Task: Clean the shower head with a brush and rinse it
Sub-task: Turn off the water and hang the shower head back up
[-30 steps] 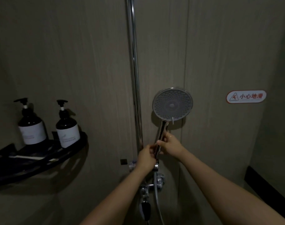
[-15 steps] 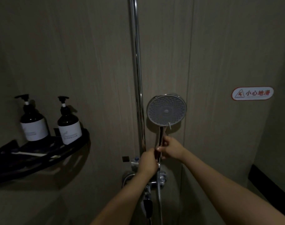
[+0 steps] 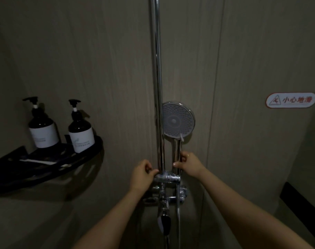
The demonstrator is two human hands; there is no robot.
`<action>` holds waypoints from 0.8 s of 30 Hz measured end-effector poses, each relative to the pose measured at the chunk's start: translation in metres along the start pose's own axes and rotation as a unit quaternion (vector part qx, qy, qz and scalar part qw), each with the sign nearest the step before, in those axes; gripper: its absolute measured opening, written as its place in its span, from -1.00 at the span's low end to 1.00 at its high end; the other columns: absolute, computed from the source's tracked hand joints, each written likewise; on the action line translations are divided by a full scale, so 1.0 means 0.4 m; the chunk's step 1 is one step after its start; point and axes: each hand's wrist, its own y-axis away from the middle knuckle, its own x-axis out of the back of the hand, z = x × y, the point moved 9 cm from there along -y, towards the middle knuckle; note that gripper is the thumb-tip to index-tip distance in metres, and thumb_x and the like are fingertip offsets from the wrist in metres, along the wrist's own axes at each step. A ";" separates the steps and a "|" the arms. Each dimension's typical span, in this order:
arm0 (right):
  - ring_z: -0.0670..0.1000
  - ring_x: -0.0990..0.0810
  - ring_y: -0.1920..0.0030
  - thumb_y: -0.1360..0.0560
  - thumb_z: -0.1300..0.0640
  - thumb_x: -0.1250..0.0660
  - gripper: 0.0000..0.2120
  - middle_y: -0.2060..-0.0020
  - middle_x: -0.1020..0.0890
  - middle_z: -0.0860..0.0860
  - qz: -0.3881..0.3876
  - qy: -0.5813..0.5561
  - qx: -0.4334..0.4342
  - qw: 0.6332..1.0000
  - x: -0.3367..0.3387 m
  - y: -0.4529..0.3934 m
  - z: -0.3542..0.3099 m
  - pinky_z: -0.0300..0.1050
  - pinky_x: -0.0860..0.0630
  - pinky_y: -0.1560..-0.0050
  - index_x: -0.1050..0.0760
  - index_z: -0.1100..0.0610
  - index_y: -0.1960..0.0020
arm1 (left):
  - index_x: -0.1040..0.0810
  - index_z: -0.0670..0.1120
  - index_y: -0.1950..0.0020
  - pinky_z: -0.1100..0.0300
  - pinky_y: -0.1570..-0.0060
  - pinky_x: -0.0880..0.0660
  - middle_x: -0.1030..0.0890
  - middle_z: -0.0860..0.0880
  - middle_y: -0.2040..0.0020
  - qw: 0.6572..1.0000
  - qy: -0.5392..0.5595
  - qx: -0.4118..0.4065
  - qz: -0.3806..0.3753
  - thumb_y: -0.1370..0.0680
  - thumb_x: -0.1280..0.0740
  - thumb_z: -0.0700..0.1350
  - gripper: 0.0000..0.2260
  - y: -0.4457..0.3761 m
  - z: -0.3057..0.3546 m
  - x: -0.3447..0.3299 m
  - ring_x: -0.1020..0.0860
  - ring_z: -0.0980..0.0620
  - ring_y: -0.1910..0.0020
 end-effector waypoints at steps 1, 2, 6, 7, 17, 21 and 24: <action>0.03 -0.57 -0.04 -0.42 0.32 -0.37 -0.71 0.00 -0.61 0.12 -0.007 -0.005 -0.002 1.000 0.000 -0.001 0.000 -0.03 -0.49 -0.17 -0.48 0.25 -0.14 | -0.51 -0.13 0.08 0.20 0.06 -0.43 -0.58 -0.11 0.10 0.999 0.000 0.011 -0.037 -0.42 -0.44 -0.18 -0.85 -0.007 -0.014 -0.009 -0.52 0.01 0.10; 0.03 -0.56 -0.05 -0.43 0.33 -0.36 -0.71 0.00 -0.60 0.11 -0.016 -0.016 -0.004 1.000 -0.001 -0.003 0.002 -0.05 -0.49 -0.16 -0.48 0.25 -0.14 | -0.53 -0.19 -0.02 0.22 0.00 -0.43 -0.61 -0.14 0.02 0.996 -0.012 0.012 -0.090 -0.43 -0.43 -0.20 -0.80 -0.008 -0.021 -0.029 -0.55 -0.01 0.02; -0.10 -0.56 0.15 -0.45 0.37 -0.32 -0.83 0.17 -0.57 0.00 -0.043 -0.031 -0.014 0.998 -0.004 -0.012 0.012 -0.38 -0.47 0.20 -0.47 0.22 -0.02 | -0.58 -0.25 -0.10 0.29 0.06 -0.43 -0.65 -0.19 -0.03 0.987 -0.047 0.005 -0.152 -0.44 -0.42 -0.24 -0.75 -0.005 -0.038 -0.069 -0.60 -0.04 -0.04; -0.18 -0.55 0.23 -0.46 0.37 -0.31 -0.87 0.24 -0.55 -0.04 -0.045 -0.036 -0.022 0.998 -0.005 -0.015 0.017 -0.42 -0.44 0.26 -0.46 0.18 0.08 | -0.59 -0.24 -0.08 0.30 0.10 -0.41 -0.66 -0.19 -0.02 0.989 -0.047 0.007 -0.141 -0.43 -0.42 -0.24 -0.76 -0.005 -0.041 -0.070 -0.59 -0.01 0.01; 0.03 -0.55 -0.04 -0.46 0.41 -0.27 -0.66 -0.04 -0.58 0.14 -0.042 -0.076 -0.037 0.996 -0.019 -0.021 0.056 -0.14 -0.47 -0.10 -0.40 0.35 -0.24 | -0.59 -0.15 -0.10 0.30 0.09 -0.43 -0.66 -0.11 -0.02 0.993 -0.032 0.036 -0.104 -0.45 -0.39 -0.21 -0.76 0.011 -0.055 -0.069 -0.60 0.00 0.01; 0.00 -0.57 0.04 -0.47 0.26 -0.33 -0.72 0.01 -0.62 0.13 -0.034 0.055 -0.025 0.998 -0.016 -0.019 0.032 -0.13 -0.49 -0.09 -0.46 0.28 -0.16 | -0.57 -0.18 -0.14 0.29 0.04 -0.44 -0.65 -0.15 -0.07 0.989 -0.065 0.045 -0.127 -0.45 -0.39 -0.20 -0.73 0.013 -0.034 -0.067 -0.60 -0.06 -0.08; 0.12 -0.59 -0.05 -0.49 0.10 -0.33 -0.70 0.10 -0.64 0.11 -0.004 0.172 -0.026 0.985 -0.002 -0.001 0.013 -0.23 -0.37 0.11 -0.51 0.27 -0.13 | -0.55 -0.22 -0.15 0.16 -0.10 -0.47 -0.62 -0.20 -0.11 0.979 -0.103 0.068 -0.162 -0.47 -0.38 -0.14 -0.71 0.010 0.001 -0.057 -0.58 -0.11 -0.12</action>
